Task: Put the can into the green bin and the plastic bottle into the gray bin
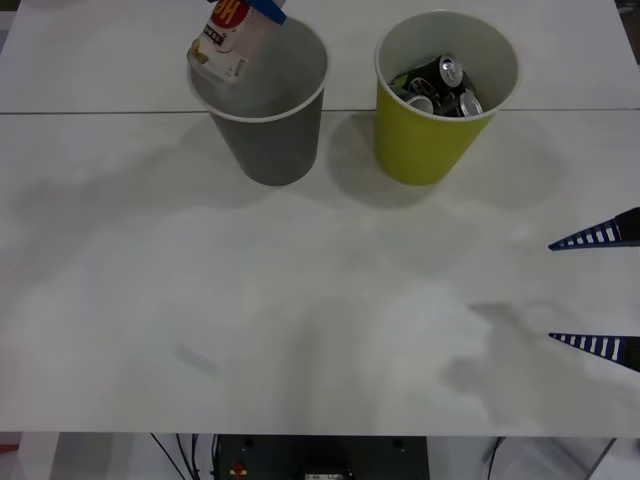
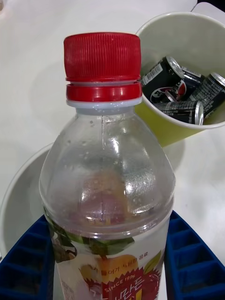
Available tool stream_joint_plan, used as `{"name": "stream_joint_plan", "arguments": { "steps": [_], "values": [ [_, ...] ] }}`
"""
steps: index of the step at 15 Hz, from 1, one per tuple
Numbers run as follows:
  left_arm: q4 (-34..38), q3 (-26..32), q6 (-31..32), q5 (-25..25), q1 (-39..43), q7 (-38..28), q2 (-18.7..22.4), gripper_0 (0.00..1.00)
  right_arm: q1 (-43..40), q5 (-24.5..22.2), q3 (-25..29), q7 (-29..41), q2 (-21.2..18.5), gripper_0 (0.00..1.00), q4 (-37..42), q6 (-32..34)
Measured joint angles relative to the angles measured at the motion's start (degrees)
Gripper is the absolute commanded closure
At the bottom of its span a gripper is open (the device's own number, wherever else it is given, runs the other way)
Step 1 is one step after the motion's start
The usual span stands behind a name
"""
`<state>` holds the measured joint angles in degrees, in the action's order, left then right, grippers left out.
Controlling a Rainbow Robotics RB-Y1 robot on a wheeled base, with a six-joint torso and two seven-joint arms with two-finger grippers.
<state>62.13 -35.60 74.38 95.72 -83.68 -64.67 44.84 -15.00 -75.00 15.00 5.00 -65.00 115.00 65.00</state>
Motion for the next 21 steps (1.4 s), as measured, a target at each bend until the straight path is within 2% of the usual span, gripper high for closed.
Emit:
{"name": "stream_joint_plan", "arguments": {
  "steps": [4, 10, 12, 15, 17, 21],
  "values": [
    [0.42, 0.00, 0.69, -1.97, 0.04, 0.07, 1.11, 0.00, 0.00, 0.00, 0.00, 0.00, 0.00, 0.00, 0.00, 0.00],
    [13.77, 0.13, 2.79, -10.54, 6.47, 0.60, 14.15, 0.00, 0.00, 0.00, 0.00, 0.00, 0.00, 0.00, 0.00, 0.00],
    [16.15, 1.81, 2.66, -15.05, 10.45, 2.22, 18.33, 0.00, 0.00, 0.00, 0.00, 0.00, 0.00, 0.00, 0.00, 0.00],
    [19.25, 8.48, 2.63, -20.19, 20.08, 9.22, 22.85, 0.00, 0.00, 0.00, 0.00, 0.00, 0.00, 0.00, 0.00, 0.00],
    [24.37, 16.58, 2.63, -20.15, 29.85, 12.96, 24.69, 0.00, 0.00, 0.00, 0.00, 0.00, 0.00, 0.00, 0.00, 0.00],
    [35.20, 31.73, 2.55, -17.49, 48.26, 18.60, 24.42, 0.00, 0.00, 0.00, 0.00, 0.00, 0.00, 0.00, 0.00, 0.00]
  ]
}}
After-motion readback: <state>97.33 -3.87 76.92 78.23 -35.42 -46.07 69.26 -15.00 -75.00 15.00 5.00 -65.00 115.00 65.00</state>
